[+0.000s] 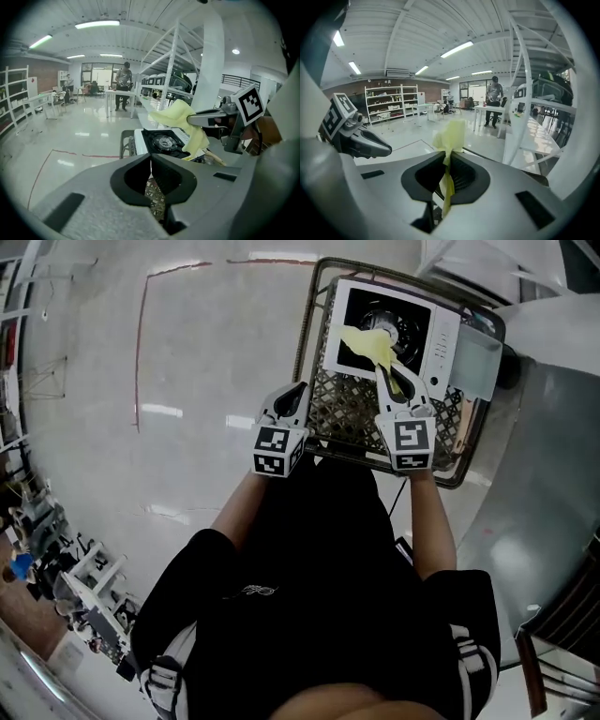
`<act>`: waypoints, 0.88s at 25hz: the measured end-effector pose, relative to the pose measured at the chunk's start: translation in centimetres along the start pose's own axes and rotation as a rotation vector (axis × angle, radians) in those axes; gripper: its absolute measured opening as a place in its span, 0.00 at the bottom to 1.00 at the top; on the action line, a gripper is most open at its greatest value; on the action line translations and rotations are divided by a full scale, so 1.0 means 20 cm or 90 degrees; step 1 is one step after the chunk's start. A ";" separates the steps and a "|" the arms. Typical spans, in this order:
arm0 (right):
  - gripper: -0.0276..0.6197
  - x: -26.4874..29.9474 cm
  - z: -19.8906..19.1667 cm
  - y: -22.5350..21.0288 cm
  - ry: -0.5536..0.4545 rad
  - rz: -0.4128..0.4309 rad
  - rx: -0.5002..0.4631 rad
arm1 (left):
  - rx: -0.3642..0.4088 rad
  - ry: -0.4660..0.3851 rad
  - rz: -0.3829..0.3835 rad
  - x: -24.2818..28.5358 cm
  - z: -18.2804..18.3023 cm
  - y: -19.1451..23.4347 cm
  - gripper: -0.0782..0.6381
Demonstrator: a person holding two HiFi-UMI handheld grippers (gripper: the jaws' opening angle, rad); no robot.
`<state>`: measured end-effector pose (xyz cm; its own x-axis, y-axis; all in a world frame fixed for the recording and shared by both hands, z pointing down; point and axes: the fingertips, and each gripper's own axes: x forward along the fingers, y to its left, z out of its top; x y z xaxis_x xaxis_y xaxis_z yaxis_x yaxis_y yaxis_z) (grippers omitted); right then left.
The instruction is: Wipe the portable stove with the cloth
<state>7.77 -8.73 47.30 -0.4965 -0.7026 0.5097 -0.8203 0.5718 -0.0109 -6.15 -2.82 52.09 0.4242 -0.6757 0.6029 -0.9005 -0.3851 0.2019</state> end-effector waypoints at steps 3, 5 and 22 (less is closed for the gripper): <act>0.08 0.19 -0.01 0.07 0.026 0.030 0.001 | -0.026 0.000 0.011 0.01 -0.01 0.10 0.14; 0.08 0.32 -0.04 0.15 0.051 0.055 -0.003 | -0.040 0.002 0.014 0.02 -0.03 0.17 0.14; 0.08 0.73 -0.54 0.50 0.246 0.050 -0.023 | -0.063 0.057 -0.031 0.23 -0.15 0.49 0.14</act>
<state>-4.49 -8.67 63.89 -0.4089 -0.4489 0.7946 -0.7703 0.6367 -0.0367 -13.26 -7.78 59.22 0.4612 -0.5976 0.6559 -0.8861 -0.3491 0.3049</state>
